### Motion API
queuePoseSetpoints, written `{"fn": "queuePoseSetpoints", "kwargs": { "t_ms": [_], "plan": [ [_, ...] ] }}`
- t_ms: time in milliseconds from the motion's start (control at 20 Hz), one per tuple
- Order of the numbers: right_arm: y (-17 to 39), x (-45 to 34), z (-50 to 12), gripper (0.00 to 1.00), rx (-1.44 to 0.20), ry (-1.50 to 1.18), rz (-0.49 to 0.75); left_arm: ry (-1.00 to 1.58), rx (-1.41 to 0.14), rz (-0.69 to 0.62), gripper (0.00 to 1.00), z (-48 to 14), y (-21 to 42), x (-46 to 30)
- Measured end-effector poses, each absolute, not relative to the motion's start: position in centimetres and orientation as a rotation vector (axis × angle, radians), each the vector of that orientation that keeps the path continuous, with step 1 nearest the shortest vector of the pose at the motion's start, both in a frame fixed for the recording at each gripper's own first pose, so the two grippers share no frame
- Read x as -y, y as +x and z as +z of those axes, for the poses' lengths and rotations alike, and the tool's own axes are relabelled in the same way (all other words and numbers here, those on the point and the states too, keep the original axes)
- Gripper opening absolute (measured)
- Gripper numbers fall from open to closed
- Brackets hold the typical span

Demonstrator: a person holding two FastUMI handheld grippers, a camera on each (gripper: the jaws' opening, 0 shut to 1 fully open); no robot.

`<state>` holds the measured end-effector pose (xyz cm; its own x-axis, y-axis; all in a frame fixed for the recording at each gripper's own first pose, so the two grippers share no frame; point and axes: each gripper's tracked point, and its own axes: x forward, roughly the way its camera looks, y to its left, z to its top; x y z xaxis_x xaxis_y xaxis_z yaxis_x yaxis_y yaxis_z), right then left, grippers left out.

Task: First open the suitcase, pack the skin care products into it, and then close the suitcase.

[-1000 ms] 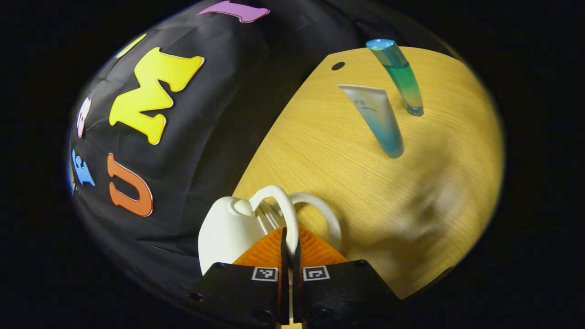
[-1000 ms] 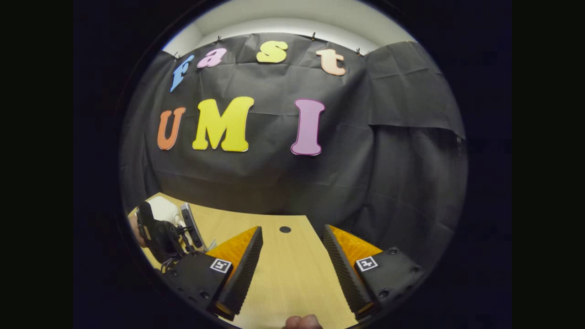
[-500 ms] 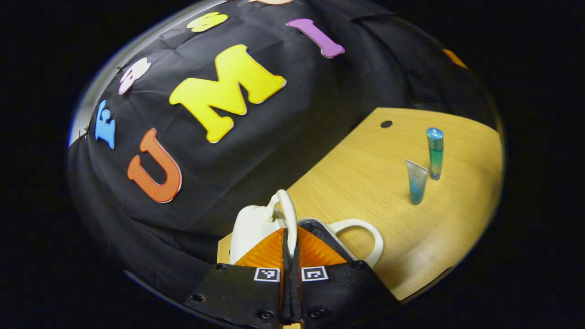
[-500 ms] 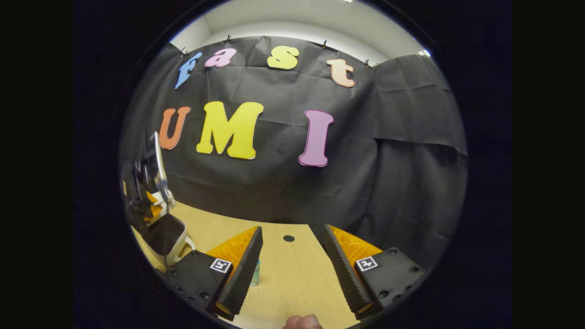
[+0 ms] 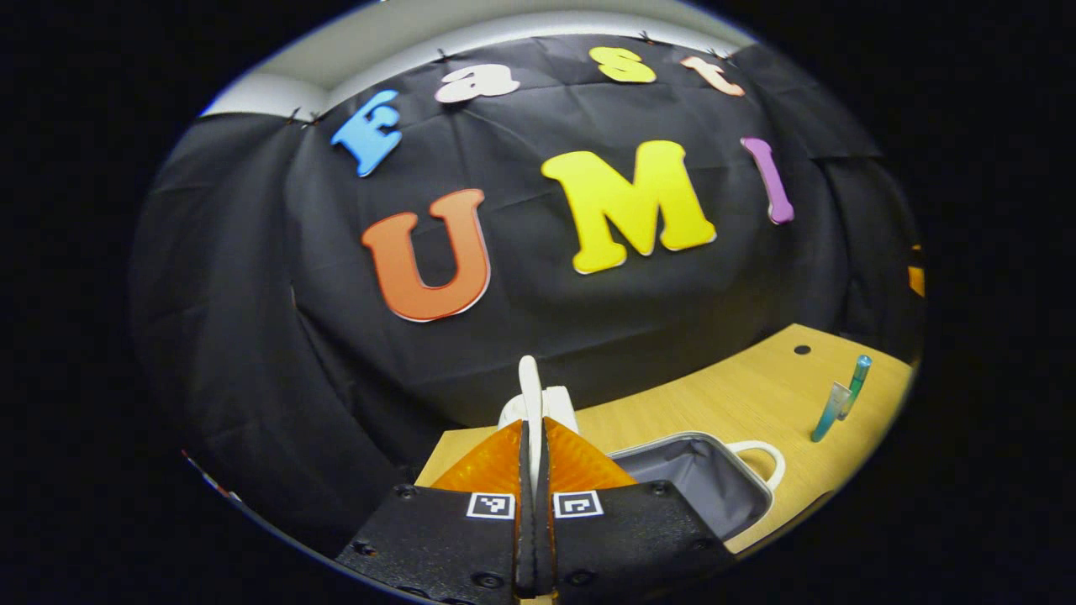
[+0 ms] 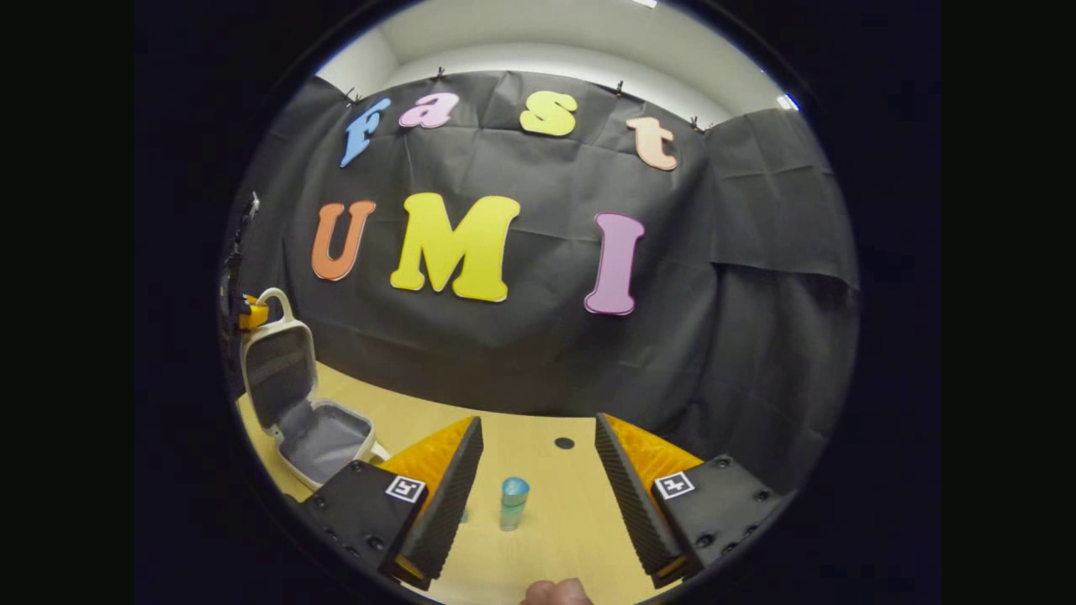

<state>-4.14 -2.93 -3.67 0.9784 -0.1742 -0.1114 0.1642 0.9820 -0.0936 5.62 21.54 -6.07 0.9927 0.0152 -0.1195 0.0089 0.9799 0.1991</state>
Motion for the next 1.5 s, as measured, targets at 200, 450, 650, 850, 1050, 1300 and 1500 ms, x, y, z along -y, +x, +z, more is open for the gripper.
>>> {"fn": "queuePoseSetpoints", "kwargs": {
  "t_ms": [200, 450, 650, 850, 1050, 1300, 1500],
  "plan": [
    [-3.9, 0.6, -2.6, 0.8, -0.127, -0.132, -0.123, 0.067, -0.087, 0.073, 0.03, -8.5, 5.0, -28.6],
    [-3.8, -1.3, -2.8, 0.8, -0.167, -0.157, -0.096, -0.167, -0.185, 0.18, 0.03, -17.2, 5.4, -37.9],
    [-3.6, -1.6, -4.2, 0.8, -0.22, -0.197, -0.096, -0.374, -0.351, 0.186, 0.03, -27.9, 7.2, -41.0],
    [-3.4, -2.0, -4.6, 0.82, -0.235, -0.239, -0.094, -0.463, -0.437, 0.16, 0.08, -33.7, 9.3, -40.2],
    [-3.0, -2.7, -4.8, 0.81, -0.225, -0.244, -0.078, -0.38, -0.461, 0.249, 0.51, -33.9, 8.2, -43.1],
    [-2.5, -1.6, -5.9, 0.81, -0.216, -0.193, -0.082, -0.244, -0.367, 0.231, 0.99, -25.5, 5.8, -39.2],
    [-2.3, 0.5, -6.6, 0.82, -0.196, -0.135, -0.068, -0.181, -0.258, 0.195, 0.98, -18.0, 3.2, -30.6]
  ]
}}
